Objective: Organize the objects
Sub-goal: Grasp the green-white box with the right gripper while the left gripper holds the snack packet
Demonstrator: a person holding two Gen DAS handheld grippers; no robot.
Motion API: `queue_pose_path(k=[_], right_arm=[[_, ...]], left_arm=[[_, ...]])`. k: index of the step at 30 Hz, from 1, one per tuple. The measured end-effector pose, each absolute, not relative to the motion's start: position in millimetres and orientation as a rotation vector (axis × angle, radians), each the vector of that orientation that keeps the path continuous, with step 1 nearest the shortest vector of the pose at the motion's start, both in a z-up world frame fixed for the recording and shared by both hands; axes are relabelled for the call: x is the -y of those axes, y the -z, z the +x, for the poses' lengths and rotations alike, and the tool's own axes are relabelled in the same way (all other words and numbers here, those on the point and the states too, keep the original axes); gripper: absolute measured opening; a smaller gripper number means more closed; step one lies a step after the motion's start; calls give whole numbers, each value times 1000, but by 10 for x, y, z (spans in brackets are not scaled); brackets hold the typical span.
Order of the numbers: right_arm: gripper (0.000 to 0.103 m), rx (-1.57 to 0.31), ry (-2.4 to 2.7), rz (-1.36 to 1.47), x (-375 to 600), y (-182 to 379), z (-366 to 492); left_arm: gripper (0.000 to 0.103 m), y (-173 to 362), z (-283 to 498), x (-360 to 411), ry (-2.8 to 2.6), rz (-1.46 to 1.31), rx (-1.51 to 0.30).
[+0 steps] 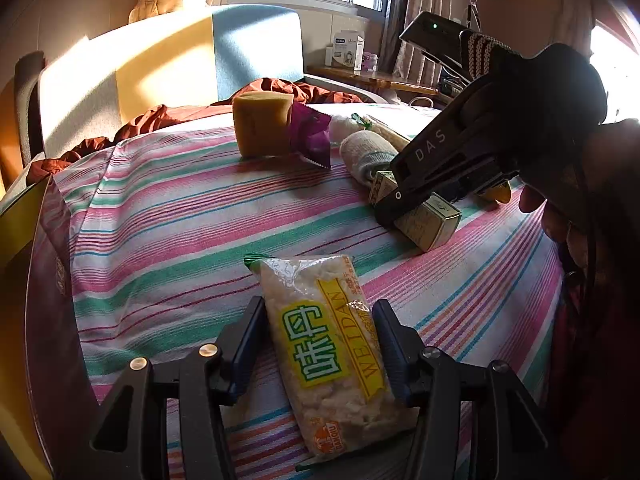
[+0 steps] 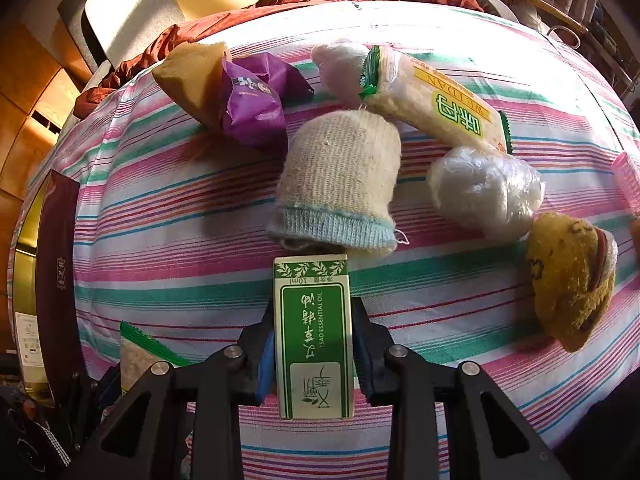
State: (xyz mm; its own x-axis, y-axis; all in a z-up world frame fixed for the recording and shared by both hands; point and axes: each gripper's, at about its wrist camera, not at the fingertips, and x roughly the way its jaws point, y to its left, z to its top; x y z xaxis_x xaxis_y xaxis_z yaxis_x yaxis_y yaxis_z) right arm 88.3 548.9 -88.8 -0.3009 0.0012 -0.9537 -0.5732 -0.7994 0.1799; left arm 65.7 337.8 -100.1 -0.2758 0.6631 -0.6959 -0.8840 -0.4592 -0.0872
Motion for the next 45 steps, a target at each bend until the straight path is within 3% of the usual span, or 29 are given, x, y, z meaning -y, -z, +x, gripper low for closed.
queue_pose_path(k=[7,15,31,37,45], right_arm=[[32,-605,-2157,-1604,-5458,864,874],[32,-671,-2156,-1587,-5581,863,930],[35,-616,-2169,-1587,-5457,754,916],[35,-610,-2171,-1586,-5468,759,892],[34,-612,-2171,-1585,-5452,784,900]], left_arm=[[55,999,663,-3372,-1897,-831,-387],[56,995,676,-3376,-1901,-827,-394],[56,993,670,-3378,-1904,-835,-400],[48,952,660,-3328,-1919,-870,-378],[47,729,727,-3218,-1894,-858,-325]])
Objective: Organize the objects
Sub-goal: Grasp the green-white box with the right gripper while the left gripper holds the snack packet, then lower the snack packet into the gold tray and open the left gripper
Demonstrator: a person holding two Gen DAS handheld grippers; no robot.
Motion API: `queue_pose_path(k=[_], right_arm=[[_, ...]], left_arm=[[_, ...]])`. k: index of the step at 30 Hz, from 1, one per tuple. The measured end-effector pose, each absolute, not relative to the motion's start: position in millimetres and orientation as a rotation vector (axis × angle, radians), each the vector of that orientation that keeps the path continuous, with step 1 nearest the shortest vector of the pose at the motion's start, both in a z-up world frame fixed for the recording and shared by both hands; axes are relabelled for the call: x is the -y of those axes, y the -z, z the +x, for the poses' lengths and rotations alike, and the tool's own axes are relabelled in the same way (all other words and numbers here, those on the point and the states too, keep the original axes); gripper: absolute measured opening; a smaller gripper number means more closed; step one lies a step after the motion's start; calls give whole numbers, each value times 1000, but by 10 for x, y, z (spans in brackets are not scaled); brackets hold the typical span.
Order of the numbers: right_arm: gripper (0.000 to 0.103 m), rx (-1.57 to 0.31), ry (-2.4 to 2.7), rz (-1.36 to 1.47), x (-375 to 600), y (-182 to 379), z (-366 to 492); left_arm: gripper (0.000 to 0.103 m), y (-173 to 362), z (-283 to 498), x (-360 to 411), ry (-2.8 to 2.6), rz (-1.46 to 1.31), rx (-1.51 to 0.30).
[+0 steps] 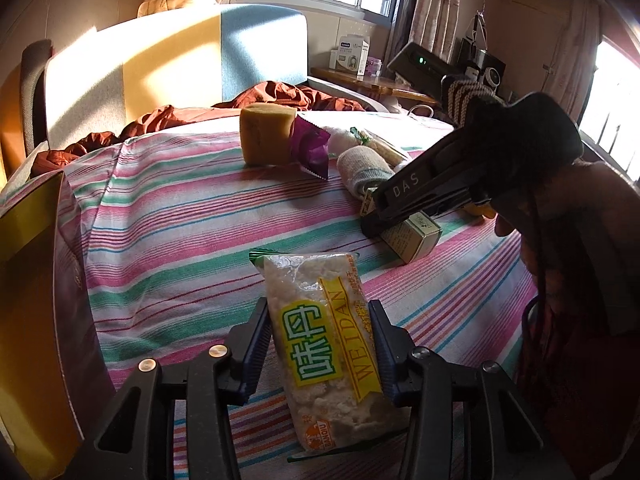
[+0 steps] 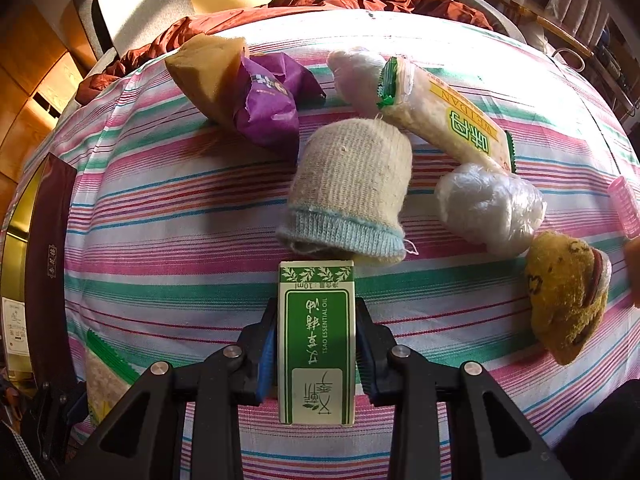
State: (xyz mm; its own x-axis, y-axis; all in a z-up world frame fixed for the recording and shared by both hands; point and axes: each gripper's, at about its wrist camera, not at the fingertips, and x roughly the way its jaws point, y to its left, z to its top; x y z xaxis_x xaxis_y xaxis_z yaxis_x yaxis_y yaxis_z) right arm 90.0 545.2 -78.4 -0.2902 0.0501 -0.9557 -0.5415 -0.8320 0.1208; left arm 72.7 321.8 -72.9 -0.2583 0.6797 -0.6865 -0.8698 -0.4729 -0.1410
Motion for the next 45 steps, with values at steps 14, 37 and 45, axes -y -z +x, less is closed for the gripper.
queue_pose_path(k=[14,37,45], right_arm=[[34,-578,-2170,-1590,-5367,847,771],[35,-483,-2172,-1592,-5170,948,625],[31,-433,-2194,-1587,-5006,931,588]], left_arm=[[47,-183,-145,-1993,-2174,-877,-166],[63,491,-1797,-599,-2470,-1262,-34],[63,131,-1270,-429,-2576,-1101,-32]])
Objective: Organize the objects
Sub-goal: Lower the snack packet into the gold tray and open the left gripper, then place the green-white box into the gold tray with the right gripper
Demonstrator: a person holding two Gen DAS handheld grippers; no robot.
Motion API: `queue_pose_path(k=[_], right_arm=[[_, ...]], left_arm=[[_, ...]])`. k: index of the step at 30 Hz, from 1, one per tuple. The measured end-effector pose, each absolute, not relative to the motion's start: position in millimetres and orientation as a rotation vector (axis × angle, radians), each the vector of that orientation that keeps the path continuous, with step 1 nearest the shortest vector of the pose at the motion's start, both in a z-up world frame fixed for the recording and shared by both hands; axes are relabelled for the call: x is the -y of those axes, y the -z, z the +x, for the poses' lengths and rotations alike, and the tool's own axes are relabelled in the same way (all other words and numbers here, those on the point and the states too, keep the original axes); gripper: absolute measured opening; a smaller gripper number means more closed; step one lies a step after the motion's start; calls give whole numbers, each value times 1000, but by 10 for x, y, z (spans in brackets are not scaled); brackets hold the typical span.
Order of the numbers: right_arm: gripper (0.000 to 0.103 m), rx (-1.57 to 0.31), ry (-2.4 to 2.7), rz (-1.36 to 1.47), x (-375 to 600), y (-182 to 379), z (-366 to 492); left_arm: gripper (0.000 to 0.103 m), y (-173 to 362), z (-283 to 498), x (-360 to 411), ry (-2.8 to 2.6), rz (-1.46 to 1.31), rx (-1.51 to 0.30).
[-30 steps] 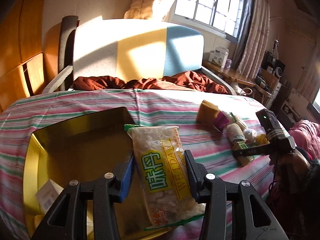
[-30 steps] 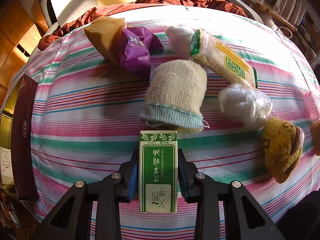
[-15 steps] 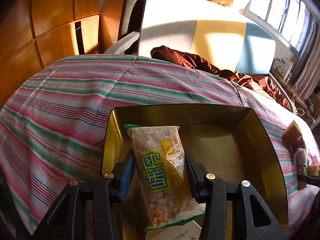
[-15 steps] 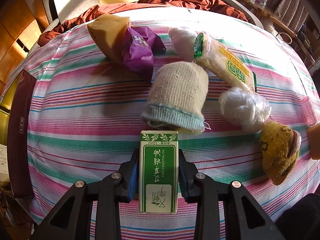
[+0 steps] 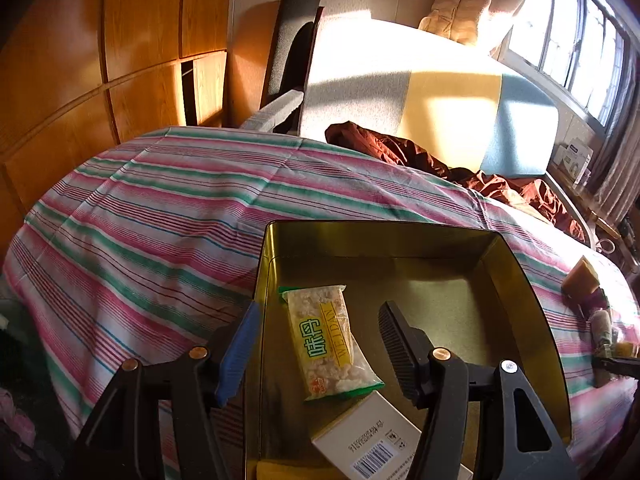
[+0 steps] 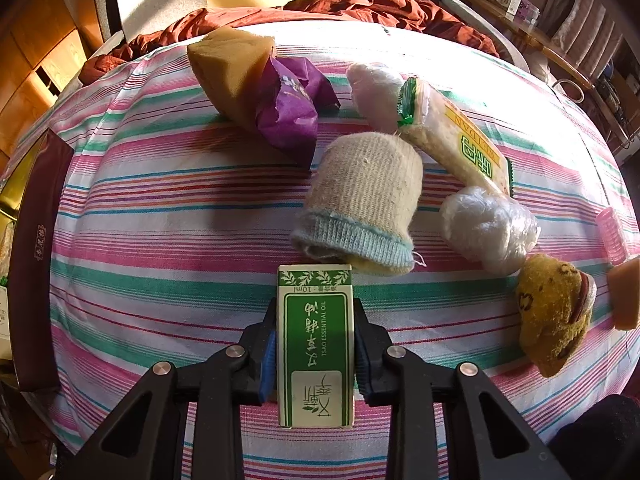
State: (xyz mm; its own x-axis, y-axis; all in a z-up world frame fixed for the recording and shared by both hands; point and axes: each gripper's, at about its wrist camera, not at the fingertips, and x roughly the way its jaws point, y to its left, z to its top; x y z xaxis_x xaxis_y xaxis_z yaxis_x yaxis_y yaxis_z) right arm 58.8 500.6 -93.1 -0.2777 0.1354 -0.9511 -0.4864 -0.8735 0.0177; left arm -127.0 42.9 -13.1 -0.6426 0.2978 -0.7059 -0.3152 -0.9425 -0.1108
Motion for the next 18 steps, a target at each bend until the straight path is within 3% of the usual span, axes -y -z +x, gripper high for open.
queue_pose_path(k=[9,18], right_arm=[[30,-440,-2433,-1534,-4465,698,476],[30,-468,-2791,-1435,-3456,-11,-88]], left_arm=[[68,-115,-594,-297,-2643,-955,-38],[68,-93,-375,-217,-2661,-959,-47]])
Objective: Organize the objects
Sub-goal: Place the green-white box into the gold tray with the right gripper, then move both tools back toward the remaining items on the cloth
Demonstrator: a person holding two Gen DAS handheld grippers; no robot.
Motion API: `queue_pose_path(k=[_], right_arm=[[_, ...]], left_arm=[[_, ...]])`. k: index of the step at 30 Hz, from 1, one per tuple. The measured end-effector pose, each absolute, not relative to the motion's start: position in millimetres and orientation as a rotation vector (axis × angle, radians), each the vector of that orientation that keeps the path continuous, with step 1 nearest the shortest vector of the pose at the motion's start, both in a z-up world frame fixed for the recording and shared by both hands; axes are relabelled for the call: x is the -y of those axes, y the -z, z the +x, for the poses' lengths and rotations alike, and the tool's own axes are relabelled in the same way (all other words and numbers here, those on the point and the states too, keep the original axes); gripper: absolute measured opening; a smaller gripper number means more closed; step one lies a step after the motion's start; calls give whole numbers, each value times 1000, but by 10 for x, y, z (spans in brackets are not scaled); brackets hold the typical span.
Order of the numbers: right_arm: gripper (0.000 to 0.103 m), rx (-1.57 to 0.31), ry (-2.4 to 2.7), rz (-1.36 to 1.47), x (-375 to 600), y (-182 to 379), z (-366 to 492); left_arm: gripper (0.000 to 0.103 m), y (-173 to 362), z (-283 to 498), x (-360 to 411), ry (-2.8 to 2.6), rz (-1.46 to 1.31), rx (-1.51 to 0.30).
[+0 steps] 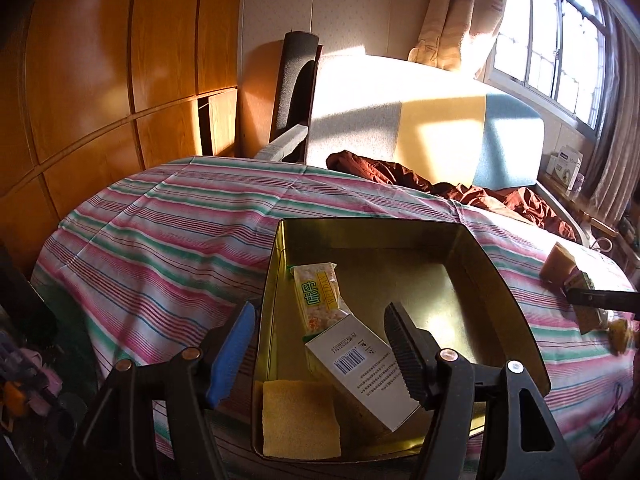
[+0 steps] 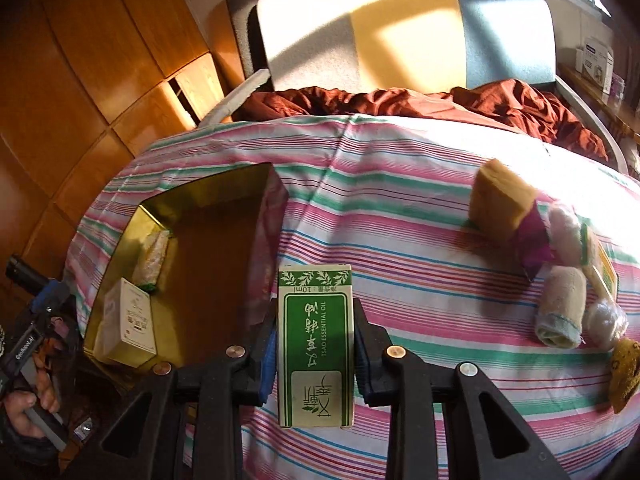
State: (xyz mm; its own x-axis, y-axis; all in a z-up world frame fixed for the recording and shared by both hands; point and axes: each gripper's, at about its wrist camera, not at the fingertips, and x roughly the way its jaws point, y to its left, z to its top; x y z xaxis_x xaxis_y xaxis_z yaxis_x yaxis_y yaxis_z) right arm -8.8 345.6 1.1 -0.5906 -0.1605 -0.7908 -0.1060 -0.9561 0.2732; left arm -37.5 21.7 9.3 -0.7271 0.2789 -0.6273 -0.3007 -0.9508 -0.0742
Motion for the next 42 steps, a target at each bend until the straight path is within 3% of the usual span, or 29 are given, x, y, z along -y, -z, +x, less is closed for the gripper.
queue_pose_path(k=[4,10,17,18,22,38,42], right_arm=[[30,358,2641,1393,-2845,-84,-432],[30,296,2560,1493,-2217,248,-936],[31,349,2479,1574,-1881,602,-1230],[34,378,2464,1561,-1859,613,-1229],[60,395,2448,1494,-1793,568,-1146],[65,307,2773,1262,-2528,33,-369],[79,329,2836,1269,-2876,2,-173]], left_arm=[[68,-78,-343,-76,-2659,-981,-22],[68,-25,-300,251,-2696,-1023,15],[68,112,-291,464,-2713,-1082,97],[68,124,-292,467,-2710,-1085,101],[68,146,-285,440,-2697,-1091,104],[78,104,-166,236,-2660,-1050,68],[79,88,-143,138,-2626,-1048,68]])
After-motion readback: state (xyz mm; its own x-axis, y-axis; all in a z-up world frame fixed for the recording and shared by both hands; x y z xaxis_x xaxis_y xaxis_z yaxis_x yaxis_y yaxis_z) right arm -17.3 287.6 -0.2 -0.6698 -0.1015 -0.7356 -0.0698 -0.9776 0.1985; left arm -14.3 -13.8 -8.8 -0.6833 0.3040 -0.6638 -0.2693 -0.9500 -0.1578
